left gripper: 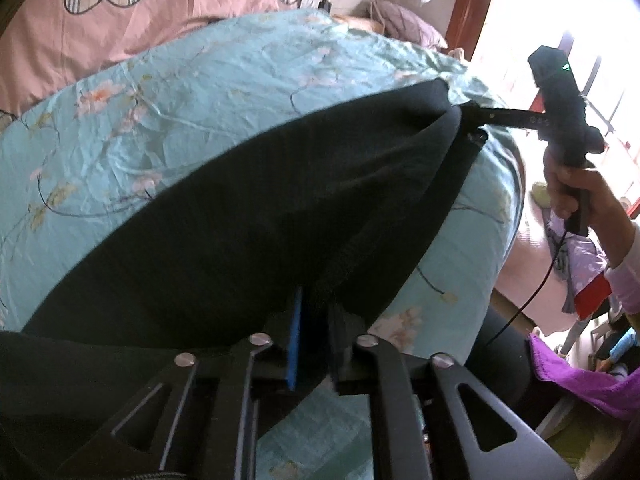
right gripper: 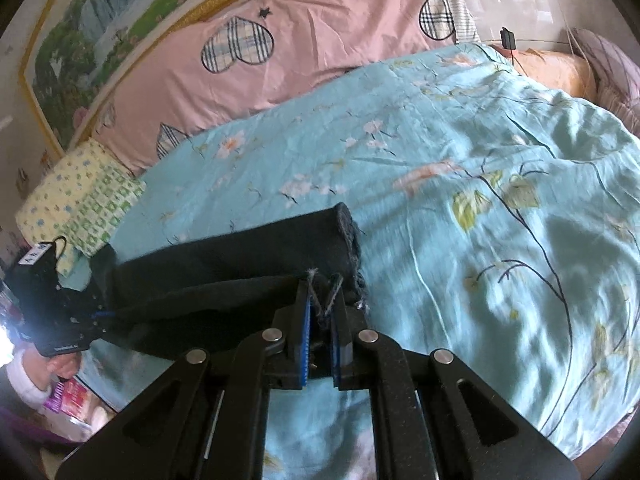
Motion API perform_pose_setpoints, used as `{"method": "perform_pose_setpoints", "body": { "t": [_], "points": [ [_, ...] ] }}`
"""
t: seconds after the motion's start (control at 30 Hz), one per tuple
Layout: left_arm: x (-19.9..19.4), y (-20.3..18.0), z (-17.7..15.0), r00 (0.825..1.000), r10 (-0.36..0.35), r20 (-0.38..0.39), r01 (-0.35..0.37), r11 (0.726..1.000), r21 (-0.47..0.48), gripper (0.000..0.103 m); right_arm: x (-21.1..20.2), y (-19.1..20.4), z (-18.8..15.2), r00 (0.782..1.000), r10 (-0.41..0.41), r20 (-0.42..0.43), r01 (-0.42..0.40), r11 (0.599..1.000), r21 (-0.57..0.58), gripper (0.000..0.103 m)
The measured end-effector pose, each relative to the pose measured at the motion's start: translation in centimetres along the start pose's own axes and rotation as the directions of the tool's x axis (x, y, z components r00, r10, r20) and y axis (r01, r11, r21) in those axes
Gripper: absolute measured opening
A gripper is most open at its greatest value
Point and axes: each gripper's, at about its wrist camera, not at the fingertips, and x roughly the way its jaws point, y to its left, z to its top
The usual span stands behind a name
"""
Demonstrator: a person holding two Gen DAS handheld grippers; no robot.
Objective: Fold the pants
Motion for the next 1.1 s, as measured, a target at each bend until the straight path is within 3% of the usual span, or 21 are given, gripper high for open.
{"method": "perform_pose_setpoints", "body": {
  "t": [0.13, 0.27, 0.4, 0.47, 0.57, 0.8, 1.1],
  "points": [
    [-0.5, -0.5, -0.3, 1.000, -0.024, 0.019, 0.024, 1.000, 0.003, 0.036, -0.4, 0.0, -0.3, 0.999, -0.030, -0.015, 0.030, 0.999, -0.013, 0.020],
    [-1.0, -0.9, -0.7, 0.999, -0.026, 0.024, 0.026, 1.000, 0.012, 0.039, -1.8, -0.1, -0.8, 0.996, -0.093, -0.017, 0.092, 0.996, -0.017, 0.027],
    [-1.7, -0.5, -1.3, 0.999, -0.027, 0.039, 0.028, 0.999, -0.017, 0.043, -3.9, 0.6, -1.0, 0.994, -0.104, 0.020, 0.105, 0.994, -0.015, 0.027],
    [-2.3, 0.0, -1.7, 0.999, -0.026, 0.047, 0.028, 0.999, -0.041, 0.044, -4.6, 1.5, -0.8, 0.994, -0.099, 0.047, 0.100, 0.995, -0.018, 0.033],
    [-3.6, 1.2, -2.4, 0.997, -0.008, 0.071, 0.014, 0.996, -0.087, 0.044, -4.9, 3.3, -0.4, 0.995, -0.059, 0.080, 0.061, 0.998, -0.028, 0.047],
    [-7.1, 4.7, -4.4, 0.990, 0.072, 0.123, -0.047, 0.980, -0.191, 0.047, -2.3, 9.0, 0.4, 0.995, 0.070, 0.069, -0.063, 0.993, -0.096, 0.048],
    [-11.4, 11.3, -6.9, 0.971, 0.176, 0.164, -0.111, 0.932, -0.344, 0.050, 2.0, 14.7, 0.4, 0.983, 0.185, -0.008, -0.185, 0.971, -0.150, 0.048]
  ]
}}
